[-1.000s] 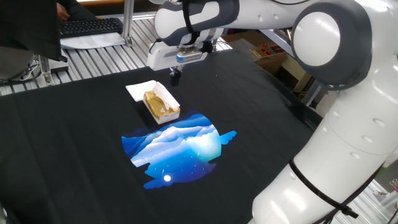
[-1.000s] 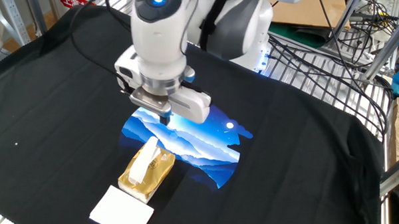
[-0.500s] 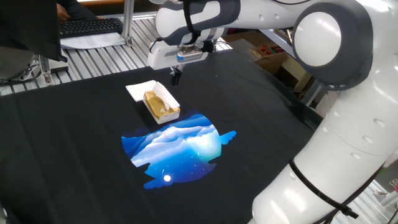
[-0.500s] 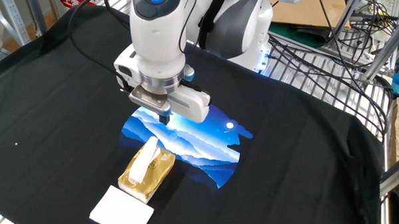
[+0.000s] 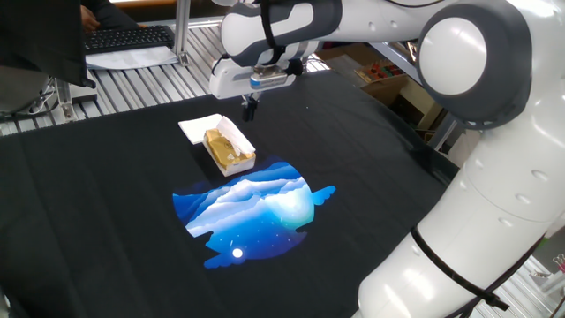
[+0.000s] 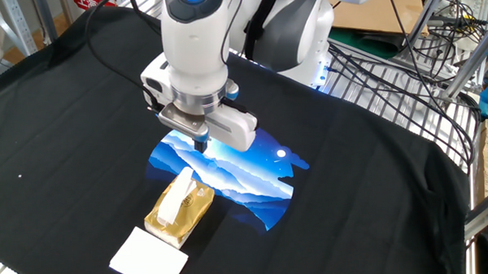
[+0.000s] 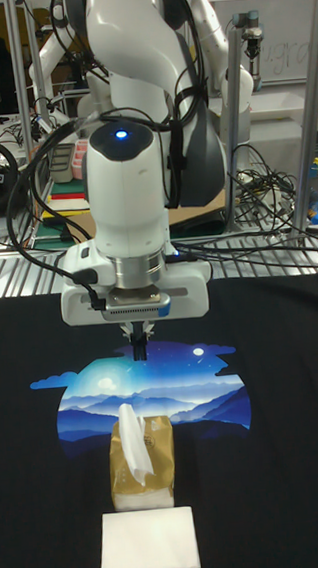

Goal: Pull out a napkin

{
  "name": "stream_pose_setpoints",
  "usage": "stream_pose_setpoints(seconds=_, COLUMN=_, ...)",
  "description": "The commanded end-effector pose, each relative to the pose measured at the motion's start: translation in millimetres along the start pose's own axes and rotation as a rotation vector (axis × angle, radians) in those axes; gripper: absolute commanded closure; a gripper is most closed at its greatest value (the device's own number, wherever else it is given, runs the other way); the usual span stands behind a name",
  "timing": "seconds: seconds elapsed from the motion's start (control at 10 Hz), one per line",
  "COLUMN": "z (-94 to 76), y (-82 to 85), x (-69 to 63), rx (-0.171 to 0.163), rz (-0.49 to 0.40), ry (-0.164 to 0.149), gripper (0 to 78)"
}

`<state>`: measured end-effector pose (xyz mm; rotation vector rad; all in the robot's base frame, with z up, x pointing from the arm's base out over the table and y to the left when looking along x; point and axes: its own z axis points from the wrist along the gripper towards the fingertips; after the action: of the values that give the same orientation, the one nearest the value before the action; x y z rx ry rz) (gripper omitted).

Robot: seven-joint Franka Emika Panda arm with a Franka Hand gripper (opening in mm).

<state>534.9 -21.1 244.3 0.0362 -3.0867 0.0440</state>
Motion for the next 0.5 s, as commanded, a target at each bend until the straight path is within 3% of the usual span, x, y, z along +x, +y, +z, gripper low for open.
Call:
stream_pose_setpoints(seconds=0.1, z=-1.2, y=-0.2, x=-0.6, rx=0.006, rz=-0.005, ry=-0.022, gripper=77.6)
stream_pose_setpoints(seconds=0.5, z=-1.4, y=-0.4, x=-1.9, rx=0.006, rz=0.019, ry=-0.027, gripper=77.6)
